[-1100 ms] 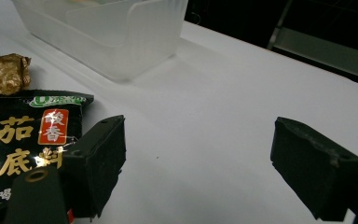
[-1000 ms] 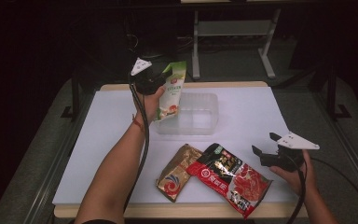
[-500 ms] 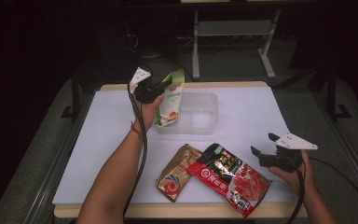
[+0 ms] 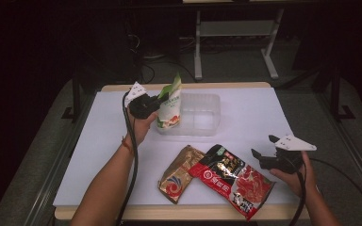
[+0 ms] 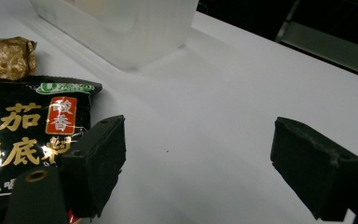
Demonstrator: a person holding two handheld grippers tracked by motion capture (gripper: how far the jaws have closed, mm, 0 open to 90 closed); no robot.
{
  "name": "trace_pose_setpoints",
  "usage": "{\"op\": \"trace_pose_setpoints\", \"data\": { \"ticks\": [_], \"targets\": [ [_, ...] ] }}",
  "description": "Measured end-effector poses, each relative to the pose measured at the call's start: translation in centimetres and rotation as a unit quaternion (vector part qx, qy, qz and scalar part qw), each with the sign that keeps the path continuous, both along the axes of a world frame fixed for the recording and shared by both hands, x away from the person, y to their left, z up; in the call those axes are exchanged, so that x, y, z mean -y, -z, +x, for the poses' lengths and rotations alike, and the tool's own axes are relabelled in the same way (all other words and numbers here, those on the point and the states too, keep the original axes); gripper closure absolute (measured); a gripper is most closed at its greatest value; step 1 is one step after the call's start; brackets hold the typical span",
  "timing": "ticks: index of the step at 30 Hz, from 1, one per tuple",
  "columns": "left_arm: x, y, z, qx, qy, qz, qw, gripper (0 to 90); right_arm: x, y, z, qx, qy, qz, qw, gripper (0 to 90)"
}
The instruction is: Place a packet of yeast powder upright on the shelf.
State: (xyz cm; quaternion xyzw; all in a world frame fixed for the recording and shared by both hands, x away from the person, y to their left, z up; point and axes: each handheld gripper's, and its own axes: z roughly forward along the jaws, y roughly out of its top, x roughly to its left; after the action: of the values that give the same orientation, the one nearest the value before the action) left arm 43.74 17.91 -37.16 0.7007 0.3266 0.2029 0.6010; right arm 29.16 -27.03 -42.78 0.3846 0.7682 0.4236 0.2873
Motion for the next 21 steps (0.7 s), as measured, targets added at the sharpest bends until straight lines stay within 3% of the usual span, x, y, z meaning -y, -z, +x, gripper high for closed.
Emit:
{"op": "trace_pose_setpoints", "data": {
  "ticks": [5,12,17,21],
  "targets": [
    [-0.4,0.2,-0.4,0.001,-0.002,-0.004,1.0,88.6,-0.1,0.1,0.1,-0.002,-0.001,0.0,1.0,17.3],
    [-0.7,0.4,-1.3,0.013,-0.01,0.009,0.9998,83.8,-0.2,0.1,0.1,-0.004,-0.005,-0.008,0.9999,17.3],
    [-1.3,0.0,-2.3,0.021,-0.025,0.017,0.9993,71.0,-0.1,0.2,0.2,-0.007,0.0,-0.007,1.0,17.3],
    [-2.3,-0.3,-3.1,0.026,-0.029,0.025,0.9989,67.6,0.0,0.2,0.2,-0.008,0.002,-0.007,0.9999,17.3]
  ]
}}
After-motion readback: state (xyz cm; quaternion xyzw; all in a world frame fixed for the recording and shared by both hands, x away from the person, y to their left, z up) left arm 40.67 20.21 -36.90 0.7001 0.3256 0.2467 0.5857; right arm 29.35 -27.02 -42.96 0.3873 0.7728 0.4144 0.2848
